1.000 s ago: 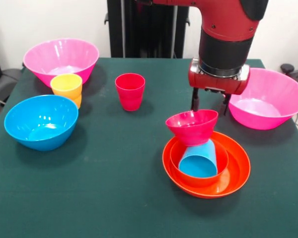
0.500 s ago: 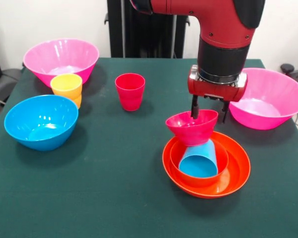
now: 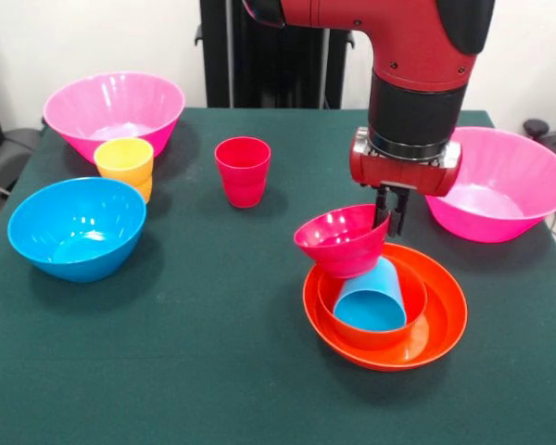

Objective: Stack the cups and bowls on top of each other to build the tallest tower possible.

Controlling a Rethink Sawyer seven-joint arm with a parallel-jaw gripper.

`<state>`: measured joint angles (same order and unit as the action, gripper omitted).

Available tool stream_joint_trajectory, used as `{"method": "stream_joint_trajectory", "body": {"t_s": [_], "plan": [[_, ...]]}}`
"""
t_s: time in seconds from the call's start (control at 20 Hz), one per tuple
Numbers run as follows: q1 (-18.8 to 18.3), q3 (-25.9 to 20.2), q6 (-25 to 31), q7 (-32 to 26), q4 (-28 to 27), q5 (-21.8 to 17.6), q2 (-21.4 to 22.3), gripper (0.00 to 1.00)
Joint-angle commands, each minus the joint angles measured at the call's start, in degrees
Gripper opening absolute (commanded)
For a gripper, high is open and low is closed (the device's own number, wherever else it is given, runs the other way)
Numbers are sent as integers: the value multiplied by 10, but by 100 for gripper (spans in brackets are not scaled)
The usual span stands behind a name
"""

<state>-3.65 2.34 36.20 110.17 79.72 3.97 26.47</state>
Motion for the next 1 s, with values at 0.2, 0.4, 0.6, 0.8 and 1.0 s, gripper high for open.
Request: {"method": "stream_joint_trajectory", "body": {"t_s": [0.2,0.4,0.6,0.8,1.0], "plan": [[36,51,136,-67,-69,-126,-4,0],[44,88,240,-209,-148,-244,13,0],[48,85,269,-228,-170,-311,22,0],[56,76,324,-240,-200,-359,13,100],[68,80,356,-230,-225,-395,3,100]]}}
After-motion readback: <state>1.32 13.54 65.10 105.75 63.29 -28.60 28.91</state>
